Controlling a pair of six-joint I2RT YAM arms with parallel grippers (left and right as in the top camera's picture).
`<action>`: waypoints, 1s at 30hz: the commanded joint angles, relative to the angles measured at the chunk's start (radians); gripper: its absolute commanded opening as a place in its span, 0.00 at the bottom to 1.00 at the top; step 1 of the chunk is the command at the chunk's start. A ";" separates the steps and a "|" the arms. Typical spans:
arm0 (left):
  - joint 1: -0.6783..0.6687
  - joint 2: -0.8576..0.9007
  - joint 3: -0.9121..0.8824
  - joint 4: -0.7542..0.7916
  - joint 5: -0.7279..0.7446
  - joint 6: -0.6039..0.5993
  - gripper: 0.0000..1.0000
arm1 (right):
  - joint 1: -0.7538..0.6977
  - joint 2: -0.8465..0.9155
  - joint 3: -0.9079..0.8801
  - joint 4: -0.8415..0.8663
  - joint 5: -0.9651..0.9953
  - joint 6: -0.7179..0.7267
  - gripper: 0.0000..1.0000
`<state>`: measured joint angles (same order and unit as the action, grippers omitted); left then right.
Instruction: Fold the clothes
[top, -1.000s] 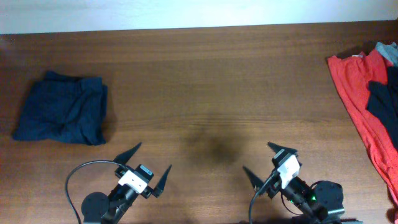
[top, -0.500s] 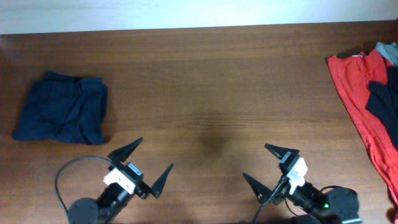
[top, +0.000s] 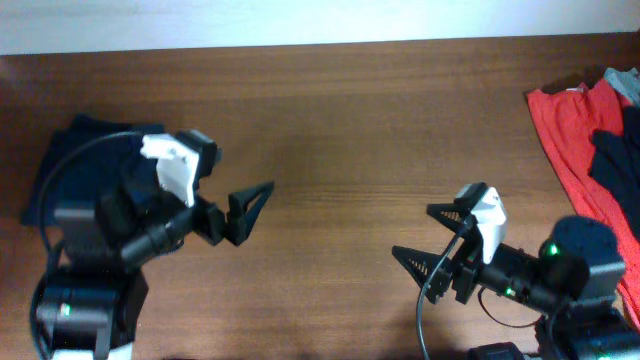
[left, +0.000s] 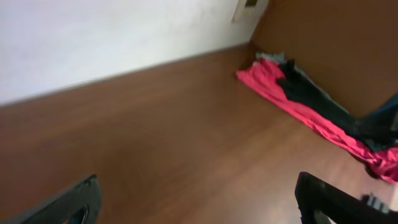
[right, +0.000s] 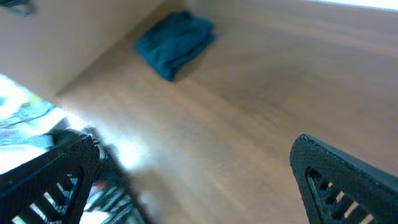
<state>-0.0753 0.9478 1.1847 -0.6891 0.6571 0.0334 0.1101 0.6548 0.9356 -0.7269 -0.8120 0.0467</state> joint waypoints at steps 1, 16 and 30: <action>0.005 0.097 0.018 -0.020 0.029 0.019 0.99 | -0.007 0.072 0.021 -0.018 -0.073 0.002 0.99; 0.003 0.175 0.026 -0.214 -0.272 0.004 0.99 | -0.078 0.390 0.340 -0.328 0.752 0.433 0.99; 0.005 0.166 0.026 -0.229 -0.393 -0.131 0.99 | -0.632 0.597 0.399 -0.410 0.774 0.516 0.98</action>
<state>-0.0753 1.1267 1.1904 -0.9176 0.3145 -0.0589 -0.3878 1.1992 1.3125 -1.1007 -0.0856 0.5320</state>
